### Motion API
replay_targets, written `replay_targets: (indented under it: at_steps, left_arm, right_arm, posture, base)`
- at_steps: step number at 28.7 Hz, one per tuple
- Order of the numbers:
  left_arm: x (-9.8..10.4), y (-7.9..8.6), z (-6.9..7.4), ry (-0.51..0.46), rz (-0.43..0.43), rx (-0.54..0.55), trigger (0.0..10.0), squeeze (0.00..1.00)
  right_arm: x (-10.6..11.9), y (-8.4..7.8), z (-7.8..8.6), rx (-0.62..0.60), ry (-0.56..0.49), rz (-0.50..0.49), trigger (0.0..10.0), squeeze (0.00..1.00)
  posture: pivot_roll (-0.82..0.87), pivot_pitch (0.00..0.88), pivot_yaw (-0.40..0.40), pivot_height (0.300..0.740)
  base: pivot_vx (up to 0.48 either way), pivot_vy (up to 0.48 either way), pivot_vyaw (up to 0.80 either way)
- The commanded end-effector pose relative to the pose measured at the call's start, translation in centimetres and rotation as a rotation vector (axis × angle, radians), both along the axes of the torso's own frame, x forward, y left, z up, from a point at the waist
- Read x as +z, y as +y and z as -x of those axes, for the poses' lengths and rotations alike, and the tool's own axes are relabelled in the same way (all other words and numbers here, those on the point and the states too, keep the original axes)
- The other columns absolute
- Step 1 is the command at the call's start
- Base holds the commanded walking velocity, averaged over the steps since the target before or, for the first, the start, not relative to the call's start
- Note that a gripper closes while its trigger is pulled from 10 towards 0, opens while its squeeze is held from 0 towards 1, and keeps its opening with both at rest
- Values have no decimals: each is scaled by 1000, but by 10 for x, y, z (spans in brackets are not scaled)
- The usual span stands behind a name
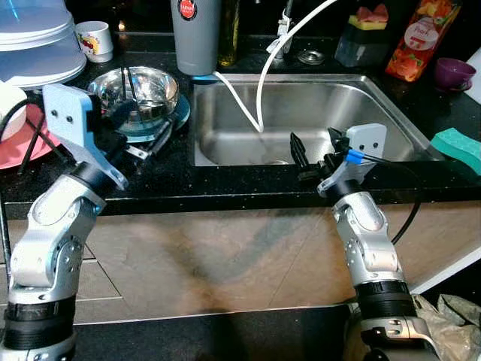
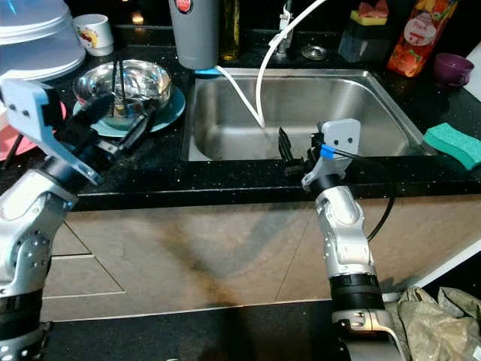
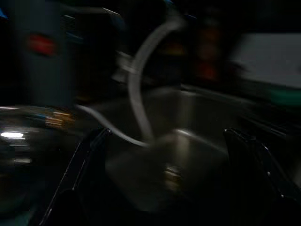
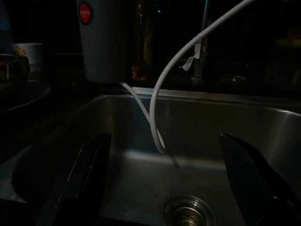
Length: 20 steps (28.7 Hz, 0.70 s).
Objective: Kitchen organization
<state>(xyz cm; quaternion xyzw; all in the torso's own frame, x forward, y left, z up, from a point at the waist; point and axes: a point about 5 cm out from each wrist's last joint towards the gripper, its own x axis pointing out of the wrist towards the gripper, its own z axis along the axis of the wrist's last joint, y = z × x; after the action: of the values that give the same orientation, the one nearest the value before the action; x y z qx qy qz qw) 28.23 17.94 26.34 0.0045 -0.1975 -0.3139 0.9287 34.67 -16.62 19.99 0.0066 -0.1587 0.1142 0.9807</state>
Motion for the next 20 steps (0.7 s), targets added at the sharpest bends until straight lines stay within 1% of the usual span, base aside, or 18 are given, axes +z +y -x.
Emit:
replay_targets:
  at_steps: [1,3,5,6,7,8,9,10,11,12,16,17,20]
  left_arm:
    - [-3,-10,5,36,-38,-99,10000,0]
    - [-7,-13,6,57,-75,-133,10000,0]
    - [-14,-17,4,80,-159,-120,10000,0]
    - [-16,-18,3,85,-183,-115,10000,0]
    - [-21,-19,-1,96,-235,-79,10000,0]
    - [-21,-19,-1,96,-235,-79,10000,0]
    - [-27,-16,-12,87,-284,48,10000,0]
    - [-28,-14,-16,82,-291,93,10000,0]
    - [-26,-13,-20,73,-264,135,10000,0]
    - [-23,-13,-21,67,-240,153,10000,0]
    - [-10,-19,-21,36,-140,161,10000,0]
    - [-7,-20,-21,28,-122,165,10000,0]
    - [-5,-21,-20,16,-110,166,10000,0]
  right_arm:
    - [-3,-1,-1,7,25,-6,10000,0]
    - [-3,-1,-2,9,26,-5,10000,0]
    - [-2,0,-2,11,27,-4,10000,0]
    - [-2,0,-2,12,27,-3,10000,0]
    - [-2,0,-2,13,28,-3,10000,0]
    - [-2,0,-2,13,28,-3,10000,0]
    - [-3,1,-2,16,29,-3,10000,0]
    - [-3,2,-2,17,29,-3,10000,0]
    - [-3,3,-2,19,29,-3,10000,0]
    - [-3,3,-2,20,29,-3,10000,0]
    - [-3,6,-1,26,29,-5,10000,0]
    - [-4,6,-1,26,29,-5,10000,0]
    - [-4,6,0,26,29,-5,10000,0]
  posture:
    - [24,74,-44,740]
    - [23,74,-45,740]
    - [26,75,-46,740]
    - [26,75,-46,740]
    - [26,75,-45,740]
    - [26,75,-45,740]
    - [25,74,-45,740]
    - [25,74,-45,740]
    - [25,74,-44,740]
    - [25,74,-44,740]
    - [23,75,-43,740]
    - [23,75,-43,740]
    - [24,76,-43,740]
  base:
    - [0,0,0]
    - [0,0,0]
    - [0,0,0]
    - [0,0,0]
    - [0,0,0]
    - [0,0,0]
    - [0,0,0]
    - [0,0,0]
    - [0,0,0]
    - [0,0,0]
    - [0,0,0]
    - [0,0,0]
    - [0,0,0]
